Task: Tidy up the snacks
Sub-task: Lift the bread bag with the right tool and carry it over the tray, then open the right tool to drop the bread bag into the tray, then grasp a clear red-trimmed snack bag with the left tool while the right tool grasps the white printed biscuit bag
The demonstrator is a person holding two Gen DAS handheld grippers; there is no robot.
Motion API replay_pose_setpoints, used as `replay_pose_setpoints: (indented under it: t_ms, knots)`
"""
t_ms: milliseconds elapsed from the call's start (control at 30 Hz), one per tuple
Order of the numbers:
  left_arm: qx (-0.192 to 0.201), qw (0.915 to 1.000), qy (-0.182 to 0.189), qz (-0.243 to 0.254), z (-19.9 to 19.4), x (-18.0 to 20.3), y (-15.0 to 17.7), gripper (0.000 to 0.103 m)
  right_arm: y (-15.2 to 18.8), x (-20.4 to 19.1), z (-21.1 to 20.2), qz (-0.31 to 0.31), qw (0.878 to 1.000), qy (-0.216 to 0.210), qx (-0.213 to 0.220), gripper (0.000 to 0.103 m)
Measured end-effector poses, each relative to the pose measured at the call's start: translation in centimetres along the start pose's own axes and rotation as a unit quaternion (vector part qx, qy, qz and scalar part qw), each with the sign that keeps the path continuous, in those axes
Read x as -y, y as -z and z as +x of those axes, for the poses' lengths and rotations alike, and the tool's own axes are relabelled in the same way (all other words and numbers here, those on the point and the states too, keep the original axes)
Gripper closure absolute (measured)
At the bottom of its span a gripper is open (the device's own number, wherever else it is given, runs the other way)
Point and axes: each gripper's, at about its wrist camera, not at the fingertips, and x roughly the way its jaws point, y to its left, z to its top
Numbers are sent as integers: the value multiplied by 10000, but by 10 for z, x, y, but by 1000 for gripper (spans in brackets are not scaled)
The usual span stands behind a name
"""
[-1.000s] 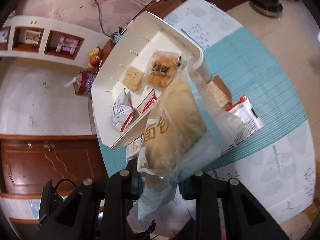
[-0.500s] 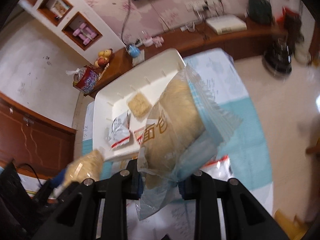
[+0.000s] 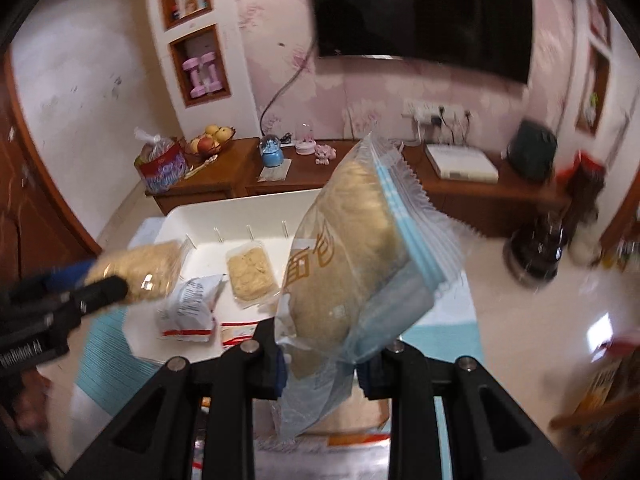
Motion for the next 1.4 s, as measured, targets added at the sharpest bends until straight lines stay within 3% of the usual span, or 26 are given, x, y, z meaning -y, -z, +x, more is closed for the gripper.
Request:
replay_pose_setpoints:
  t_ms: [100,200,267,333,367,667,1033,1167,1233,1400]
  knots:
    - [-224,9997,-58,-23,10,1,-1,39,-1,-8,5,-230,9997,6,5,77]
    - [-302,9995,-36,-84,10,0,-1,24,-3,-12,7,-258,9997,28,-23,75]
    - [-256,9996,-55,-91,4,0,0,22,-4,-15,4,-306,9995,66,42,69]
    - [-241,9996,-82,-112,-1,-3,1,21,-7,-18,2,-338,9994,76,69,53]
    - [-231,9996,-88,-123,-4,-4,2,21,-7,-18,0,-323,9994,36,78,50]
    - [-193,9997,-150,-83,-32,-17,20,21,3,-27,-28,-295,9994,-73,149,50]
    - [-276,9995,-143,-89,-71,-28,64,21,52,-31,-75,-185,9996,214,-3,50]
    - [-367,9990,-169,-207,-81,-30,86,21,73,-31,-89,-209,9994,251,-116,48]
    - [-441,9984,-195,-299,-84,-30,96,21,81,-33,-94,-319,9989,303,-153,41]
    - [-652,9947,-360,-709,-87,-31,123,20,96,-38,-101,-791,9962,257,-270,38]
